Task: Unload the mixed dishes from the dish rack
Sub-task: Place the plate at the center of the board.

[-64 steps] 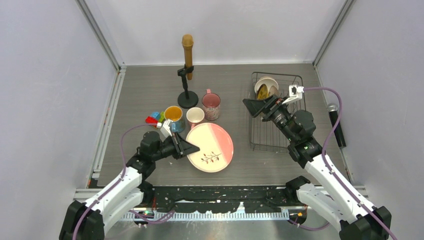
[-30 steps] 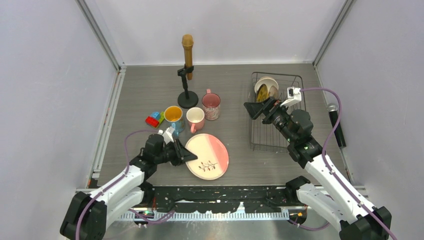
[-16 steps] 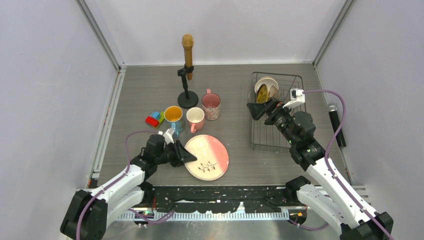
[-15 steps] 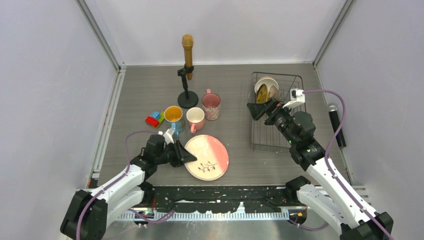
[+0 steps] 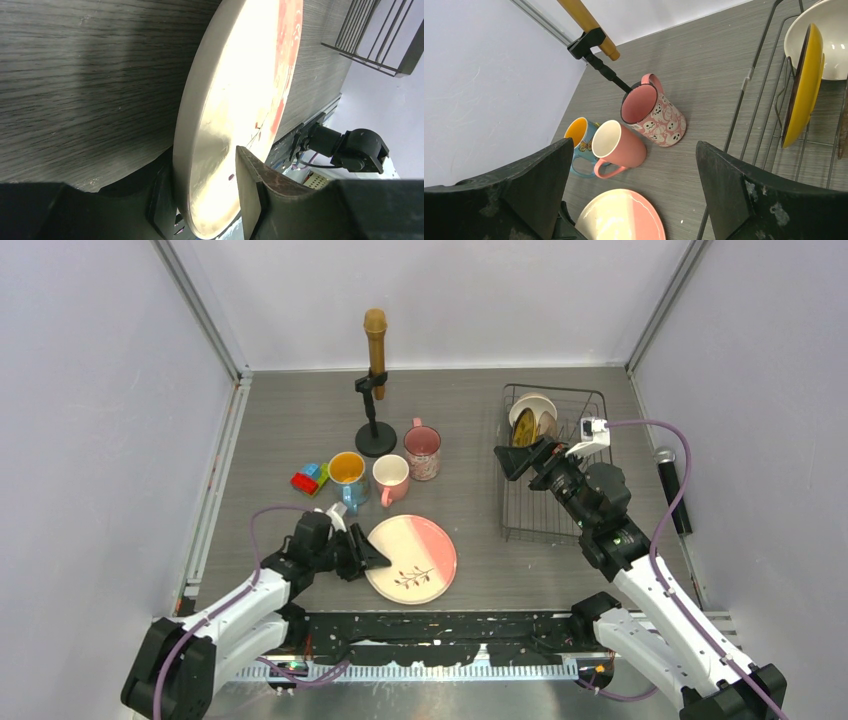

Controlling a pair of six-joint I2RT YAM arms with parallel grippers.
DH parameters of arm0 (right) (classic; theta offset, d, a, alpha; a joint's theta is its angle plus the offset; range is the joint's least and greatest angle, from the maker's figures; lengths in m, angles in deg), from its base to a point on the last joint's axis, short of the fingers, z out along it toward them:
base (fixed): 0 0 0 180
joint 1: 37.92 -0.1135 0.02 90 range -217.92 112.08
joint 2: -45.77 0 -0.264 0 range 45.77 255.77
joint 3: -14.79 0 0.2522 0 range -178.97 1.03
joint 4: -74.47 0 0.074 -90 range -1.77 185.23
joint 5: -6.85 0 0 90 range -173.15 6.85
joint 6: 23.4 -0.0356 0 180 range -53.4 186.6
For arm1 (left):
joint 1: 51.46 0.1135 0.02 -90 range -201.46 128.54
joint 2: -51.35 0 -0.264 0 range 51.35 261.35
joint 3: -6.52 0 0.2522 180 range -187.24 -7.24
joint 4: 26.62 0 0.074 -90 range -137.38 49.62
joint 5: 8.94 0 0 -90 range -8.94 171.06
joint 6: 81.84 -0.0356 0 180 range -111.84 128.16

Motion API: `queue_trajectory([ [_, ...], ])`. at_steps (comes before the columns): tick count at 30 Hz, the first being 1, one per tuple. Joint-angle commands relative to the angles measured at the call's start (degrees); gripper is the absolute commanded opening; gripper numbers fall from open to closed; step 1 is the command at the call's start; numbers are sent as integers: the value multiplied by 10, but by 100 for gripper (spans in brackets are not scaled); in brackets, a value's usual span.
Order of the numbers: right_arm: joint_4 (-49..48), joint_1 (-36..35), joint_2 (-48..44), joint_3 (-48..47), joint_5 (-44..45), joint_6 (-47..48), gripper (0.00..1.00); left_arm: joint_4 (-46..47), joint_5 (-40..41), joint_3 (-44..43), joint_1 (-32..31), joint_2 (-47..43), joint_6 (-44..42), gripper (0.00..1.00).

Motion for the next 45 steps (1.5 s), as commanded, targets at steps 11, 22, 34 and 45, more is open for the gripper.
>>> queue_trajectory([
  [11, 8, -2, -11, -5, 37, 17, 99, 17, -7, -21, -2, 19, -11, 66],
  [22, 20, -1, -7, -12, 33, 21, 99, -17, 6, -31, -2, 1, -16, 98],
  [34, 28, -2, -12, -13, 39, 25, 99, -135, 76, -69, -2, -38, -47, 100],
  [45, 38, -1, -13, -19, 56, 27, 99, -226, 146, -117, -2, -68, -79, 100],
])
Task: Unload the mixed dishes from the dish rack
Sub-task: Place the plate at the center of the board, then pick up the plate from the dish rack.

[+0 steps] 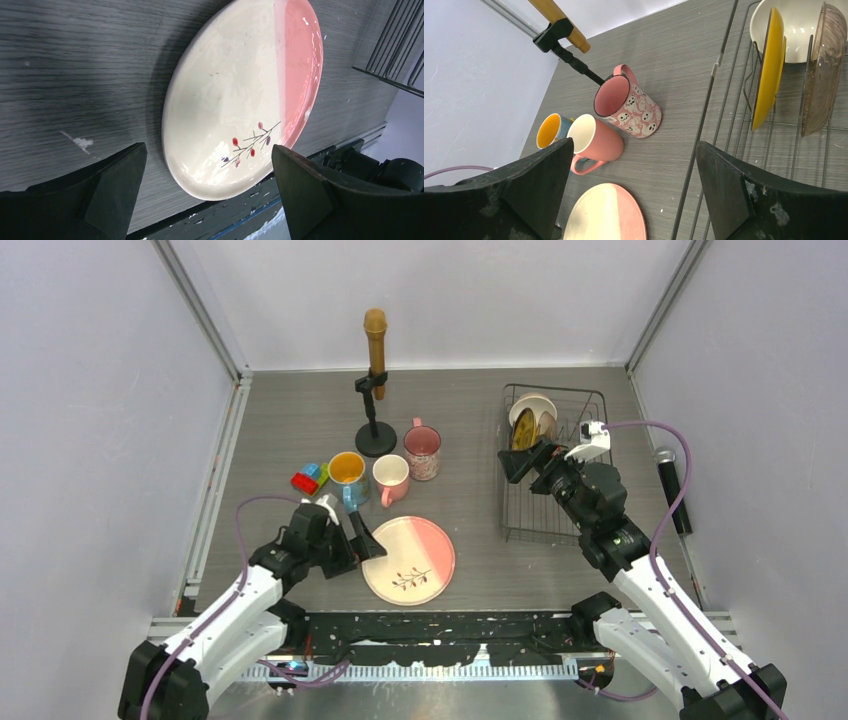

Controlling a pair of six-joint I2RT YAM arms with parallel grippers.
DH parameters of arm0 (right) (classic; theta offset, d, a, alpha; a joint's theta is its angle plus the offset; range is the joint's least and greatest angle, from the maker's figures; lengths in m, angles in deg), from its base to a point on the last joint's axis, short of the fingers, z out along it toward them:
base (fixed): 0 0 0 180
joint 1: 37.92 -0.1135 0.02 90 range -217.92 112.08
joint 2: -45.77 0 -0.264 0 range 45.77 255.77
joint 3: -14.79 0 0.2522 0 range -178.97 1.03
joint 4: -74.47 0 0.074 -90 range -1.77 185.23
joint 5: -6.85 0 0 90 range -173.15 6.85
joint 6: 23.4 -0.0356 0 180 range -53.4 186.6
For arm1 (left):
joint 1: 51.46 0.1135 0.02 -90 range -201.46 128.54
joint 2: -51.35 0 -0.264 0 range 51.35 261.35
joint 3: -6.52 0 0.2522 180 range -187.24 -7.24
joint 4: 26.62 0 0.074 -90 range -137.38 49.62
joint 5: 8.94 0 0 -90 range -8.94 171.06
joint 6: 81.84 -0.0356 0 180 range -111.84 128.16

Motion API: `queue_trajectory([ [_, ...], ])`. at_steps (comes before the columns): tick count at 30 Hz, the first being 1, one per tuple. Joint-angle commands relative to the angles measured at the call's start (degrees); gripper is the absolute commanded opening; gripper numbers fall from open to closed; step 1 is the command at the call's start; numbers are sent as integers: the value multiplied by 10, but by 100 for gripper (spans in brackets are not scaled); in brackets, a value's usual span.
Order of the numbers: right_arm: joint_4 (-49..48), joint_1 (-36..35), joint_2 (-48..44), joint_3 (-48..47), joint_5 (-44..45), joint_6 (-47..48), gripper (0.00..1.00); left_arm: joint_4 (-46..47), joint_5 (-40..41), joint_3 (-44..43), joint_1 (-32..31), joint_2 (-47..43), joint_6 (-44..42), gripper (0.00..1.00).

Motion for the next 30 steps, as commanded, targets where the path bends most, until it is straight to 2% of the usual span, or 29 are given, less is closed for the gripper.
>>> queue_trajectory([
  [1, 5, -1, -14, -21, 27, 9, 99, -55, 49, -40, -1, -23, -25, 100],
  [5, 32, -2, -14, -30, 57, 11, 99, -91, 87, -64, -1, -52, -37, 100],
  [8, 54, -1, -10, -40, 100, 10, 99, -81, 108, -85, -1, -73, -37, 100],
  [14, 113, -1, 15, -72, 171, 2, 99, 53, 121, -101, -1, -109, -37, 100],
  [17, 143, 0, 34, -99, 201, -2, 99, 89, 146, -117, -1, -110, -57, 100],
  [23, 212, 1, 102, -159, 267, 6, 99, 51, 181, -166, -1, -118, -106, 100],
  [30, 247, 32, 201, -228, 280, 19, 99, 32, 215, -140, -1, -183, -118, 100],
])
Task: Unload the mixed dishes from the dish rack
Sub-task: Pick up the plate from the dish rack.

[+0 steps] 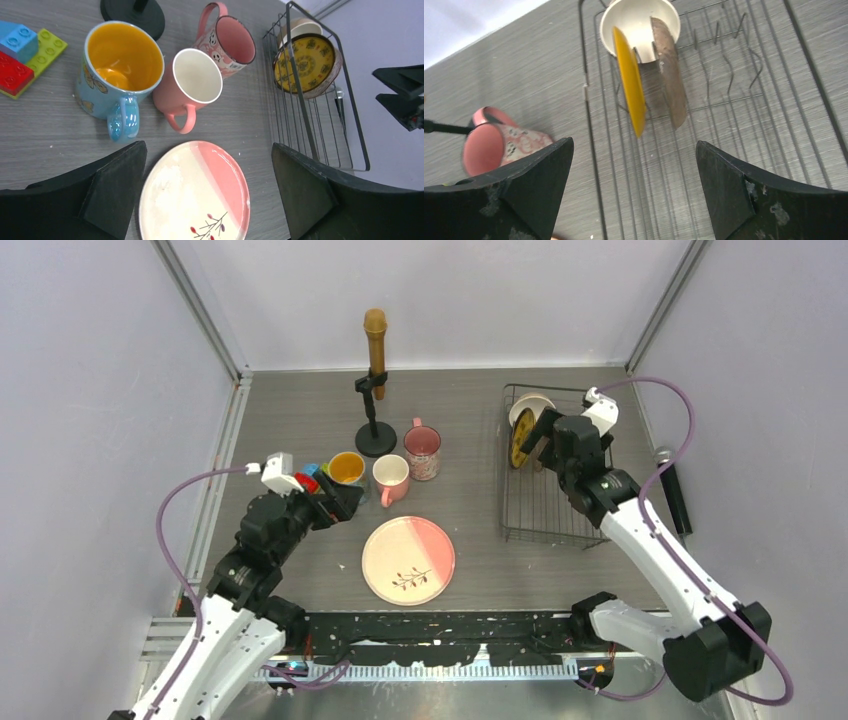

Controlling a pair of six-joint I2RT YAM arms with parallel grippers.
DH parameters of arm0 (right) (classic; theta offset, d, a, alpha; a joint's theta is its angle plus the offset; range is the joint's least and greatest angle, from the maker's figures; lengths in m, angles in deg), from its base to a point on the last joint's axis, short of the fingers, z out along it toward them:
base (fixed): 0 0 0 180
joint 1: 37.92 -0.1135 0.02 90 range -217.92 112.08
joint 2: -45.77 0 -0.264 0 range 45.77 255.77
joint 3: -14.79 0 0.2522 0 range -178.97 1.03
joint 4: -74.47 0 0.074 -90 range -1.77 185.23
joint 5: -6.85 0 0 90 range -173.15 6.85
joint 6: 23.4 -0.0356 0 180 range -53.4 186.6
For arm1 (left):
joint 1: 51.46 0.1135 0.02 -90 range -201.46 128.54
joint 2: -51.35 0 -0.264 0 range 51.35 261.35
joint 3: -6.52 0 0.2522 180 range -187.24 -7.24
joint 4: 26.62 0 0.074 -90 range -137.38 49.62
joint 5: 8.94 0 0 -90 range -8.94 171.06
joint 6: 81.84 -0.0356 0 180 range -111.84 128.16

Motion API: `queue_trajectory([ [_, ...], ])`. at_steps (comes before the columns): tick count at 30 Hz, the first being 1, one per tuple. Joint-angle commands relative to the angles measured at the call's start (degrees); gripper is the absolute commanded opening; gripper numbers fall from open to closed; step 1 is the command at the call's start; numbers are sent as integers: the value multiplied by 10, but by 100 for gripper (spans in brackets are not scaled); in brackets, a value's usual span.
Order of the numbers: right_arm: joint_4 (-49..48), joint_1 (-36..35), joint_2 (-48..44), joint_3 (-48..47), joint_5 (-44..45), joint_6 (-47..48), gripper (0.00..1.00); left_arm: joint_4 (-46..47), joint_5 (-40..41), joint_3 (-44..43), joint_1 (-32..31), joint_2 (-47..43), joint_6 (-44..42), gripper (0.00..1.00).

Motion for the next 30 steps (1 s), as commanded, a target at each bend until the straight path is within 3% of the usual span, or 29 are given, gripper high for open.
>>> queue_trajectory([
  [1, 36, 33, 53, -58, 26, 13, 99, 3, 35, 7, -1, -39, -21, 100],
  [12, 4, 141, 103, -86, -103, 59, 89, -9, 42, 7, -1, -40, -26, 100],
  [20, -16, 160, 149, -105, -129, 79, 71, -11, 42, 8, -1, -40, -27, 100],
  [30, -29, 165, 214, -140, -165, 98, 64, -8, 44, 11, -1, -38, -23, 100],
])
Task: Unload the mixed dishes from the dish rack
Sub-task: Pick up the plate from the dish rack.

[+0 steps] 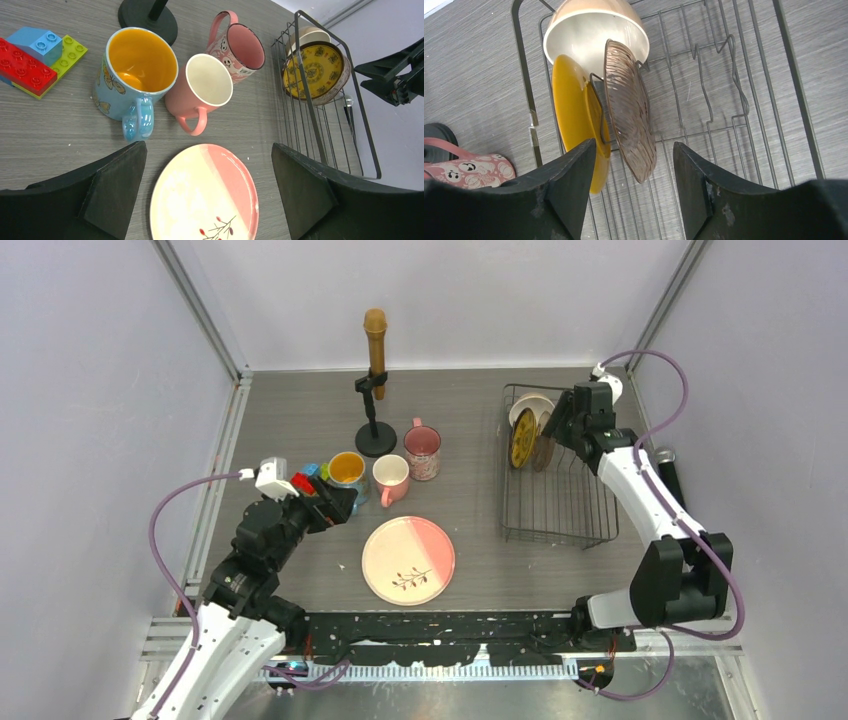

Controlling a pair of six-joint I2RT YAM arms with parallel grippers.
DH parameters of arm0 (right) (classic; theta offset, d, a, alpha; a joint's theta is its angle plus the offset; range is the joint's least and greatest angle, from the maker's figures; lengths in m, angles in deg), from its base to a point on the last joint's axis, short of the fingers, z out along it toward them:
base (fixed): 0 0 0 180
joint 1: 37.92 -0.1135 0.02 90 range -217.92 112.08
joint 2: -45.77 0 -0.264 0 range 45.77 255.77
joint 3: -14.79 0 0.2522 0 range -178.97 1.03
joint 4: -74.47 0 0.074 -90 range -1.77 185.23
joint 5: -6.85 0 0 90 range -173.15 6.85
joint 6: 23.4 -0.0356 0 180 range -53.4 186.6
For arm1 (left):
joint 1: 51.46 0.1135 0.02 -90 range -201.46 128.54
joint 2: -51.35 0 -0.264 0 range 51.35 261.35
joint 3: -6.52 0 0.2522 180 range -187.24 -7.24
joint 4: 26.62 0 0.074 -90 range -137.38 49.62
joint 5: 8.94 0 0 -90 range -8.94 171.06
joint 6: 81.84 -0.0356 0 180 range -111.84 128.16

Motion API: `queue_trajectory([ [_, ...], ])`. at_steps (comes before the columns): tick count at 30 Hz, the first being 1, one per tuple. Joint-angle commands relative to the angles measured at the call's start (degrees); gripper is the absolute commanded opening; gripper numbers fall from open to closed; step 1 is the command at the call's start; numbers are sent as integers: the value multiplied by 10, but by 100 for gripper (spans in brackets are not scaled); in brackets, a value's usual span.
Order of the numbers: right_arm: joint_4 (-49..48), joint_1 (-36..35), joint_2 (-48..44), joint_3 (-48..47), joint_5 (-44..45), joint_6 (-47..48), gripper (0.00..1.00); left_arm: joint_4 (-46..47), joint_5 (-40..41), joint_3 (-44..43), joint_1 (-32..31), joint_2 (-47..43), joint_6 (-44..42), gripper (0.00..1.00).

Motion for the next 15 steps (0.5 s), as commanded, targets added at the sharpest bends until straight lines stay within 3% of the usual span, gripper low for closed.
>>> queue_trajectory([
  [1, -27, 2, 20, -38, -19, 20, 63, 12, 9, 3, -1, 0, -10, 100],
  [8, -38, 2, 50, -45, -13, 39, 58, 15, 10, 5, -1, 4, -10, 100],
  [15, -67, 2, 82, -48, -25, 51, 46, 17, 14, 5, -1, 6, -9, 100],
])
